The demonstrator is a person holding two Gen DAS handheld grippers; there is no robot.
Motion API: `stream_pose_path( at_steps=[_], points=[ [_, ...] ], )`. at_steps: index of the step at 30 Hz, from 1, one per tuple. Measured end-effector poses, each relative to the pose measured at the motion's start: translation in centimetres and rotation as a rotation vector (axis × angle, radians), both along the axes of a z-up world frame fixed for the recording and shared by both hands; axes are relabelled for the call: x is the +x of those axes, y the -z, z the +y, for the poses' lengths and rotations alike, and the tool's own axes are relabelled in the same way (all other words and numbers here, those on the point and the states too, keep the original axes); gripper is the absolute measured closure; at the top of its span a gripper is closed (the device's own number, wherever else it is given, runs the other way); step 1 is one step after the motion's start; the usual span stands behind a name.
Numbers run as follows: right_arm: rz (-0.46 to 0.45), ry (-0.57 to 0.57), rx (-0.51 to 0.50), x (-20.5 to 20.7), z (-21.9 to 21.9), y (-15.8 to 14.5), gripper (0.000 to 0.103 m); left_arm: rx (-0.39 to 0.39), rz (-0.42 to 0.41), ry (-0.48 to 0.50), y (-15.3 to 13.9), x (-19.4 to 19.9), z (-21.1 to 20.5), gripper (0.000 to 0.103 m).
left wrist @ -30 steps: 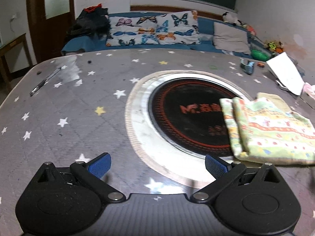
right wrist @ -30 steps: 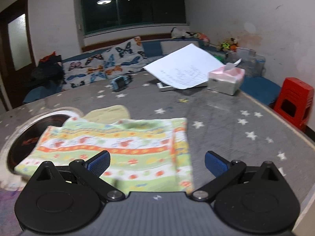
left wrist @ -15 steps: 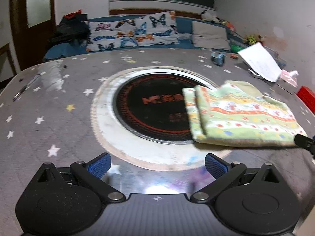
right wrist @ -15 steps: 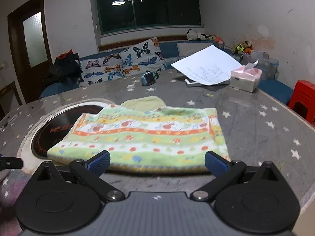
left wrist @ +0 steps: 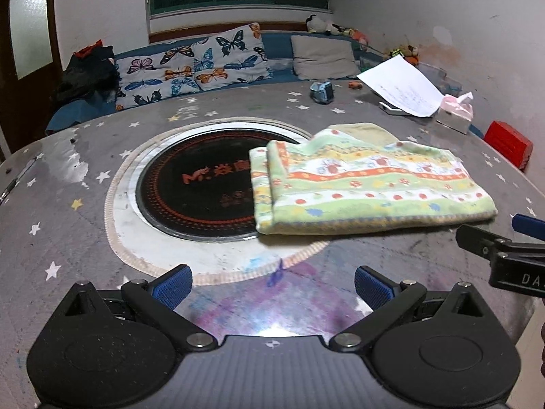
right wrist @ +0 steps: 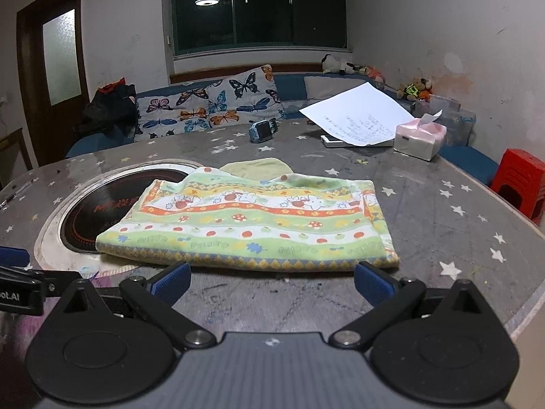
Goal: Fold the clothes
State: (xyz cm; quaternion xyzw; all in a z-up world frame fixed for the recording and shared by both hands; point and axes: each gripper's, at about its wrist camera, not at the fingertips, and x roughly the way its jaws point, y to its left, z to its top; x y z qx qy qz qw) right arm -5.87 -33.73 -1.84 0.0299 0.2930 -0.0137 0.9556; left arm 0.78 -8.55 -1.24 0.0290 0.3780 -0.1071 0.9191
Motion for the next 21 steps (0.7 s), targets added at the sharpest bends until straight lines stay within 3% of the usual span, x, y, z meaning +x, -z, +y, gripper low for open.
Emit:
stream_pose_path(
  at_steps=[21],
  points=[
    [0.025, 0.058, -0.041, -2.2, 0.1, 0.0, 0.0, 0.025, -0.03, 0.024, 0.0, -2.6, -2.4, 0.0]
  ],
)
